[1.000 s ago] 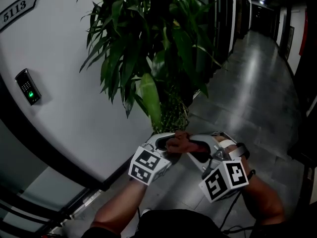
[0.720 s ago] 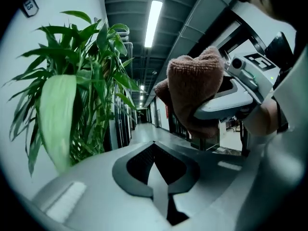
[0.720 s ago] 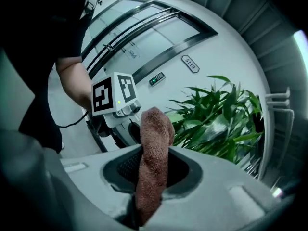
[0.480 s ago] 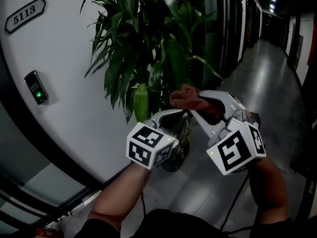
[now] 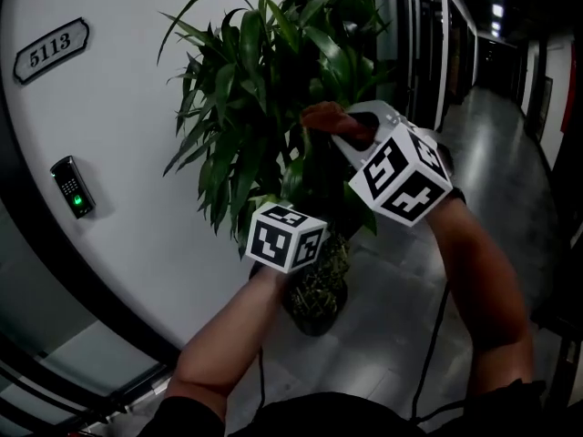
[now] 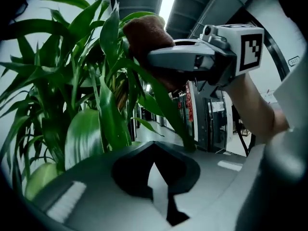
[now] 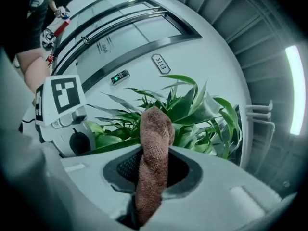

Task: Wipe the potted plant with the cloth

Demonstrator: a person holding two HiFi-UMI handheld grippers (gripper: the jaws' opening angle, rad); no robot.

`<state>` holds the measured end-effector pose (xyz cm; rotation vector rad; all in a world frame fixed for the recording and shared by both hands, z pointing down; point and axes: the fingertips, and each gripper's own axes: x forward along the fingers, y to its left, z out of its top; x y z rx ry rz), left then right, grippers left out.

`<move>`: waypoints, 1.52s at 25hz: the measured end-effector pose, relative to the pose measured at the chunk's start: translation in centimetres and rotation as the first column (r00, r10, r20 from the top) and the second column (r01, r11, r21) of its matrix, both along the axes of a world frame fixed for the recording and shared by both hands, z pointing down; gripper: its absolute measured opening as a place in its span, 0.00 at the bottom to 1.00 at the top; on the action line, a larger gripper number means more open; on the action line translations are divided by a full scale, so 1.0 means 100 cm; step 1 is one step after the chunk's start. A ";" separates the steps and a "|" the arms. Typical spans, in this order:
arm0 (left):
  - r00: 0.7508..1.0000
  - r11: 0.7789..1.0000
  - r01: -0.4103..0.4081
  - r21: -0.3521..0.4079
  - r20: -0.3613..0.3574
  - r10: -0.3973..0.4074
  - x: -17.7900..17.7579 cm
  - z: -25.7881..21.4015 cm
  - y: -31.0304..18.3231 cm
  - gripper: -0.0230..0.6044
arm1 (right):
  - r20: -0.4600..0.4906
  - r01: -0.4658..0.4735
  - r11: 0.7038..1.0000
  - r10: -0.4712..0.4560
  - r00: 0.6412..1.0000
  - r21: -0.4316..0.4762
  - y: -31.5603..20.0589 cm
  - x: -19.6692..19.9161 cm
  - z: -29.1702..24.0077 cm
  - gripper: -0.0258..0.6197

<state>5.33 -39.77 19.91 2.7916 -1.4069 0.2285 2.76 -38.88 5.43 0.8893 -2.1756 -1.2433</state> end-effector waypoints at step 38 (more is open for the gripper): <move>0.968 0.975 -0.222 0.017 -0.112 0.223 0.064 0.018 -0.003 0.06 | 0.084 0.013 0.955 0.013 0.996 -0.298 0.007 0.059 0.127 0.15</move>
